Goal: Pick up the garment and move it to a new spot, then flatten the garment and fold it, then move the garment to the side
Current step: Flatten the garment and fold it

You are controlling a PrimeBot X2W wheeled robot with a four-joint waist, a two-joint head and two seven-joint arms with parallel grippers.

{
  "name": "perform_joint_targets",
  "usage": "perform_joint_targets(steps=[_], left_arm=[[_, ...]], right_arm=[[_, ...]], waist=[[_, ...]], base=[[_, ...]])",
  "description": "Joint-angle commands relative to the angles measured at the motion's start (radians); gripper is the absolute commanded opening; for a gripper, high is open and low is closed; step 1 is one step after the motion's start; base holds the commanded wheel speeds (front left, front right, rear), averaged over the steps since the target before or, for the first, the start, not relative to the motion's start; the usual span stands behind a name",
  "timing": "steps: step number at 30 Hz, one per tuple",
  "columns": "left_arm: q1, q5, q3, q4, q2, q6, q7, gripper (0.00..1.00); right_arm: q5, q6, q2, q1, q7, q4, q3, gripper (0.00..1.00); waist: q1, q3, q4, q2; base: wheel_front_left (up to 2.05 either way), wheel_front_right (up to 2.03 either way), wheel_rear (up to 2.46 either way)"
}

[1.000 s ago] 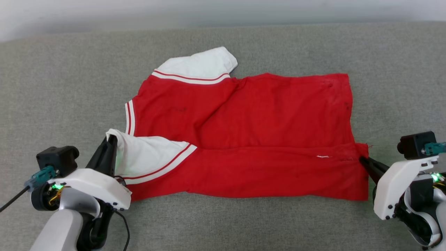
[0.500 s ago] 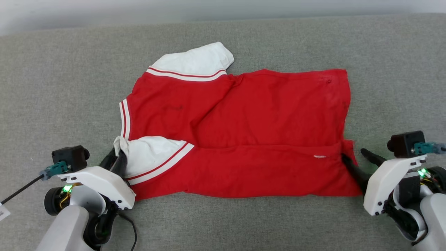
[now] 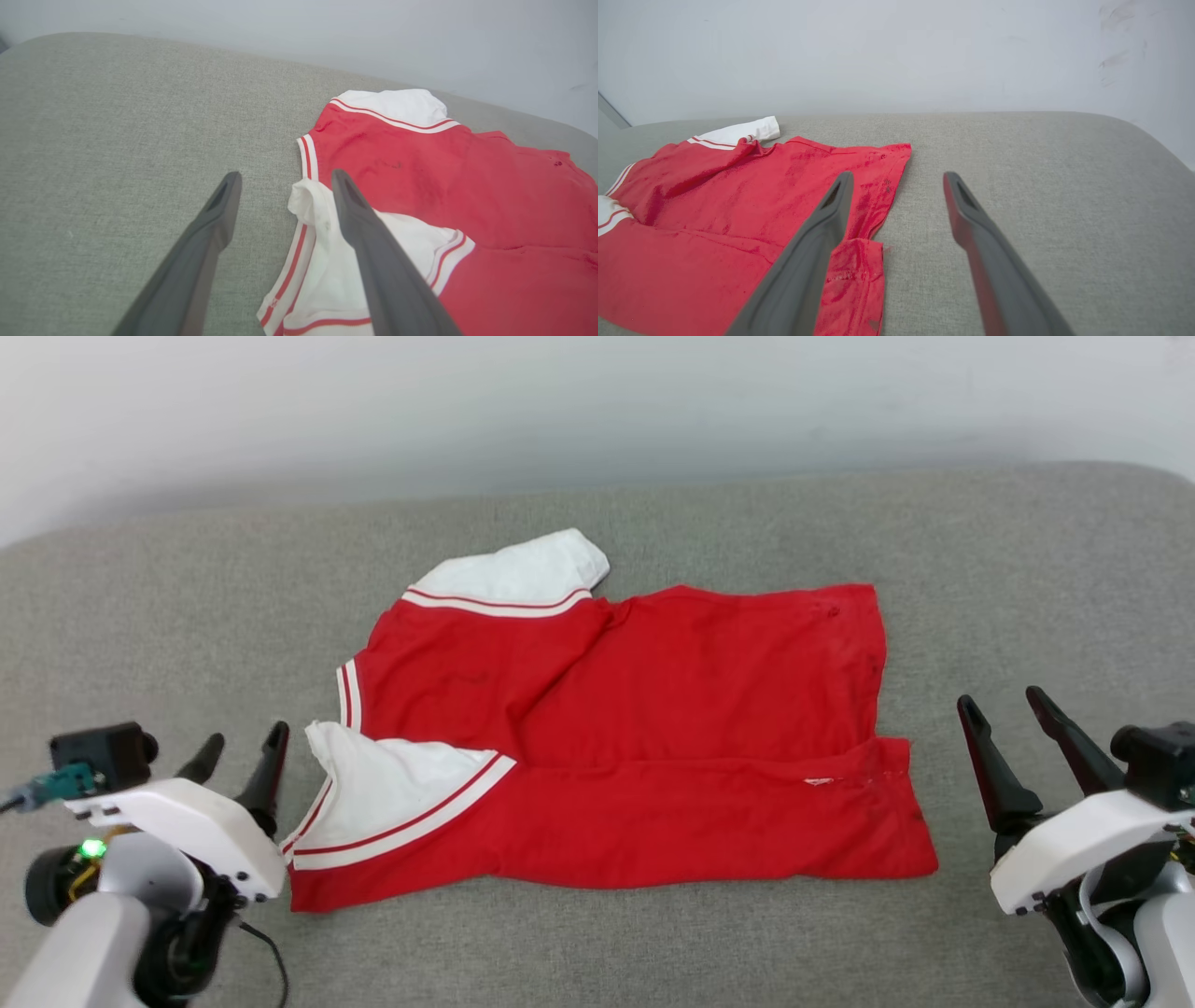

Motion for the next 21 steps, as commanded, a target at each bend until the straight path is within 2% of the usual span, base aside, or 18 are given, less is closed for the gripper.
perform_joint_targets(steps=[1,9,13,18,21], left_arm=[[0.01,-0.004,0.003,-0.018,0.015,0.007,0.018,1.0],[0.069,-0.076,-0.011,-0.146,0.155,0.011,0.3,1.0],[0.106,-0.138,-0.012,-0.18,0.202,0.028,0.441,1.0],[0.131,-0.181,-0.013,-0.179,0.221,0.071,0.537,1.0],[0.135,-0.201,-0.017,-0.156,0.203,0.084,0.559,1.0]], right_arm=[[-0.014,-0.001,0.009,0.018,-0.009,-0.018,-0.01,1.0],[-0.061,-0.001,0.065,0.107,0.03,-0.172,-0.046,1.0],[-0.071,-0.001,0.082,0.12,0.045,-0.22,-0.048,1.0],[-0.076,-0.001,0.091,0.101,0.04,-0.255,-0.036,1.0],[-0.079,-0.001,0.095,0.084,0.03,-0.262,-0.029,1.0]], waist=[[0.0,-0.026,-0.005,0.0],[0.0,-0.053,-0.037,0.0],[0.0,-0.03,-0.062,0.0],[0.0,0.02,-0.093,0.0],[0.0,0.052,-0.107,0.0]], base=[[0.0,0.0,0.0],[0.0,0.0,0.0],[0.0,0.0,0.0],[0.0,0.0,0.0],[0.0,0.0,0.0]])
